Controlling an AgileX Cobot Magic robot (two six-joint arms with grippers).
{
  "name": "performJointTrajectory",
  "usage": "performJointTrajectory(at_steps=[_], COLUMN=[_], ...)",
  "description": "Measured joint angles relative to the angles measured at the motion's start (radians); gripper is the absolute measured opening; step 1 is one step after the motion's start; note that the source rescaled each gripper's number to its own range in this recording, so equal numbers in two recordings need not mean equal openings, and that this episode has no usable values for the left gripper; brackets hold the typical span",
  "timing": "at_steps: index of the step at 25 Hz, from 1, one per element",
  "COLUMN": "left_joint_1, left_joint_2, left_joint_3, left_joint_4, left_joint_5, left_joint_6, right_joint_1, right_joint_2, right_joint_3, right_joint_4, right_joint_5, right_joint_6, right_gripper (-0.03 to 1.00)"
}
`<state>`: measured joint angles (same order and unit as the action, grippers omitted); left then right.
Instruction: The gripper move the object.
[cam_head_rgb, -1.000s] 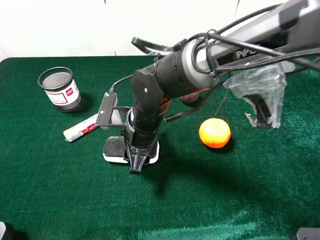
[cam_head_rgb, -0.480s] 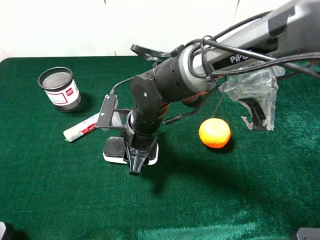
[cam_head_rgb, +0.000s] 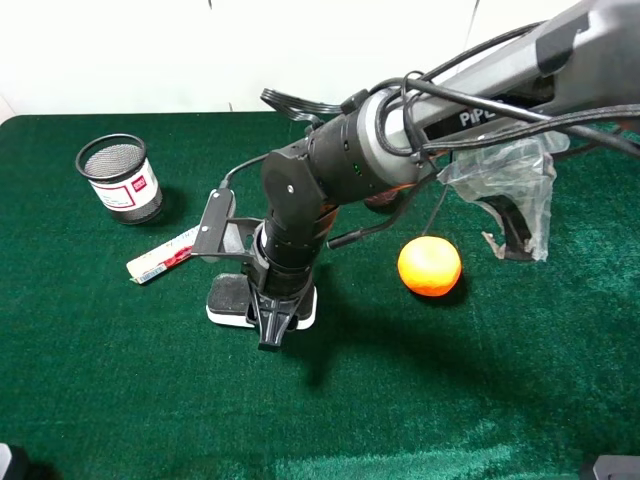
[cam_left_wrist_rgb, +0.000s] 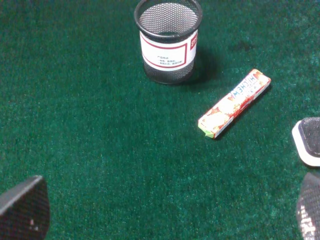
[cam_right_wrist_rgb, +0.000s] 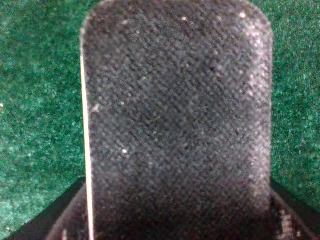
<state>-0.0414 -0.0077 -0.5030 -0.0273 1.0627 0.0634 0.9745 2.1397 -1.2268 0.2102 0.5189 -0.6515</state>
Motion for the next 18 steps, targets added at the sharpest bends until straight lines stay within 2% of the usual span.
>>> performJointTrajectory(at_steps=[2, 3, 5, 9, 18], left_joint_1=[0.0, 0.0, 0.0, 0.0, 0.0], left_joint_2=[0.0, 0.0, 0.0, 0.0, 0.0], left_joint_3=[0.0, 0.0, 0.0, 0.0, 0.0], left_joint_4=[0.0, 0.0, 0.0, 0.0, 0.0], left_joint_5=[0.0, 0.0, 0.0, 0.0, 0.0], left_joint_6=[0.0, 0.0, 0.0, 0.0, 0.0], right_joint_1=[0.0, 0.0, 0.0, 0.0, 0.0], right_joint_2=[-0.005, -0.01, -0.025, -0.076, -0.246], right_joint_3=[0.001, 0.002, 0.002, 0.003, 0.003], right_joint_4=[0.006, 0.006, 0.006, 0.002, -0.097], right_joint_5=[0.002, 0.004, 0.007, 0.026, 0.136], right_joint_6=[0.0, 0.0, 0.011, 0.055, 0.227], right_gripper=[0.65, 0.79, 0.92, 0.99, 1.0])
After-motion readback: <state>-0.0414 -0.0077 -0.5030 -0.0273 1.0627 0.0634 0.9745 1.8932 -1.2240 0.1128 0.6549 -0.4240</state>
